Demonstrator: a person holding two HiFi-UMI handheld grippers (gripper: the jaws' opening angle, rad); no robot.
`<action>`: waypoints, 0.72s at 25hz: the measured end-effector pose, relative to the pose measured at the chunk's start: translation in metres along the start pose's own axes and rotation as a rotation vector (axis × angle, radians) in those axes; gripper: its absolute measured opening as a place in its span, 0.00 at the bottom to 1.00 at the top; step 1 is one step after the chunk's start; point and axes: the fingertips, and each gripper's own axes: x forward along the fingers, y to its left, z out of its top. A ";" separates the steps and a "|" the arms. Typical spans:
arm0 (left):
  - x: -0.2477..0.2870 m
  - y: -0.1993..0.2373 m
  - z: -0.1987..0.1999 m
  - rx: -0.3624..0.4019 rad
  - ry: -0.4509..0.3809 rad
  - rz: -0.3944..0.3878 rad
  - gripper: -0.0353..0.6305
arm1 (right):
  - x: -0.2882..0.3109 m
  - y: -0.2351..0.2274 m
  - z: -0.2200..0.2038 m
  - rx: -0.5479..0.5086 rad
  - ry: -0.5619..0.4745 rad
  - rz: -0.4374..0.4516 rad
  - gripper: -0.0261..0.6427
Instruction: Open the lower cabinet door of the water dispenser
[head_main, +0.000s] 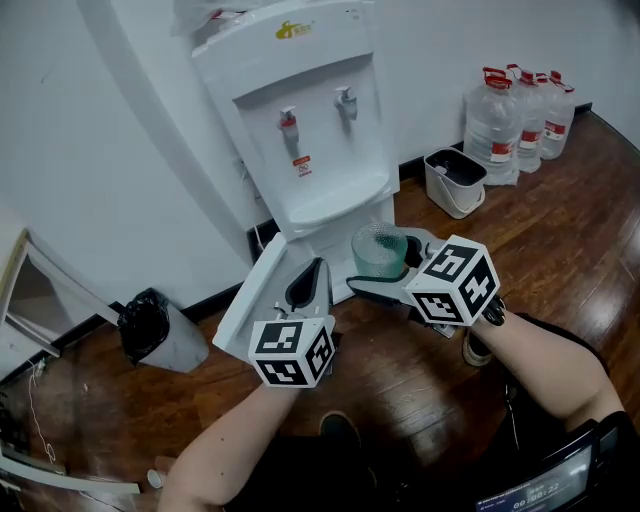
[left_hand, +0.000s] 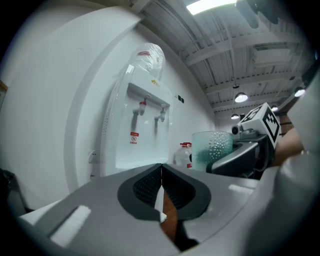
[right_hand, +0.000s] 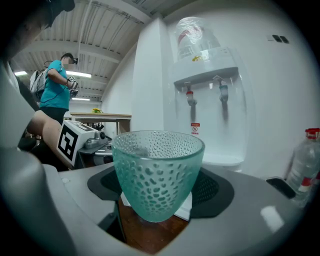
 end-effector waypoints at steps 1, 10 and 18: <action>0.003 -0.003 -0.009 0.021 0.024 -0.013 0.05 | 0.003 -0.004 -0.007 0.011 -0.001 -0.006 0.60; 0.030 0.016 -0.085 0.000 0.038 0.054 0.05 | 0.043 -0.047 -0.087 0.081 0.042 -0.067 0.60; 0.050 0.045 -0.154 0.035 0.144 0.098 0.05 | 0.073 -0.075 -0.150 0.106 0.071 -0.112 0.60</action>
